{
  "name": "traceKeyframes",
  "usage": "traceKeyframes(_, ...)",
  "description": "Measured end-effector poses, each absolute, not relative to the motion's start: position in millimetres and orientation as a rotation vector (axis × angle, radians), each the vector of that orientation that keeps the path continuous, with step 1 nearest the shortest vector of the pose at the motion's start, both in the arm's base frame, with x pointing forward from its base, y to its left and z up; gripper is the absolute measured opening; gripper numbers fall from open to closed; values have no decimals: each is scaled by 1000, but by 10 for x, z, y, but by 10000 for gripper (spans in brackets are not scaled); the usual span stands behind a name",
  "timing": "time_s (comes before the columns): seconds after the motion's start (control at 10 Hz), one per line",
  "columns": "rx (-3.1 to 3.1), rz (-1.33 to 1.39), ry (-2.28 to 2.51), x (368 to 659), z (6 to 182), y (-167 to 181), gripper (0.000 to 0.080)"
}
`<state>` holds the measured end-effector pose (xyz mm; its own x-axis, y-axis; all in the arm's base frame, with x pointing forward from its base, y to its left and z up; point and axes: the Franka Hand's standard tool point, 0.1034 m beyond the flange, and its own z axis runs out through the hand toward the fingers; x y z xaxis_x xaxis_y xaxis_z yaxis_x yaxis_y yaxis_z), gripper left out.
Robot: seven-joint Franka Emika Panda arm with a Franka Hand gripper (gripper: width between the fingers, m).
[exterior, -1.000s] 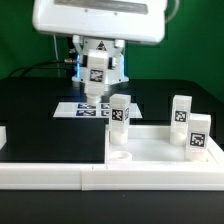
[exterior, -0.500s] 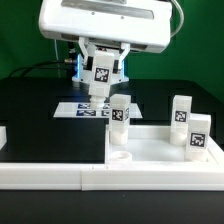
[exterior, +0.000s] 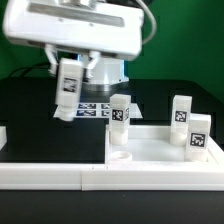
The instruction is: Assemble square table
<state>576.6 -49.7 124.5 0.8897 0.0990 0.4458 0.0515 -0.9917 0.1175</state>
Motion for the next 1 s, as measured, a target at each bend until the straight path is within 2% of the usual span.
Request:
traceKeyframes(0.2, 3012, 677, 14, 5871, 1080, -46, 289)
traceKeyframes(0.3, 3033, 602, 45, 6023, 1179, 148, 289)
traceKeyframes(0.4, 3000, 671, 69, 6104, 1270, 77, 289)
traceKeyframes(0.5, 3004, 645, 68, 6035, 1192, 66, 289)
traceKeyframes(0.8, 3006, 640, 70, 6036, 1187, 75, 289)
traceKeyframes(0.9, 2991, 639, 127, 6024, 1180, 16, 289)
traceKeyframes(1.0, 2972, 626, 172, 5988, 1156, -189, 289)
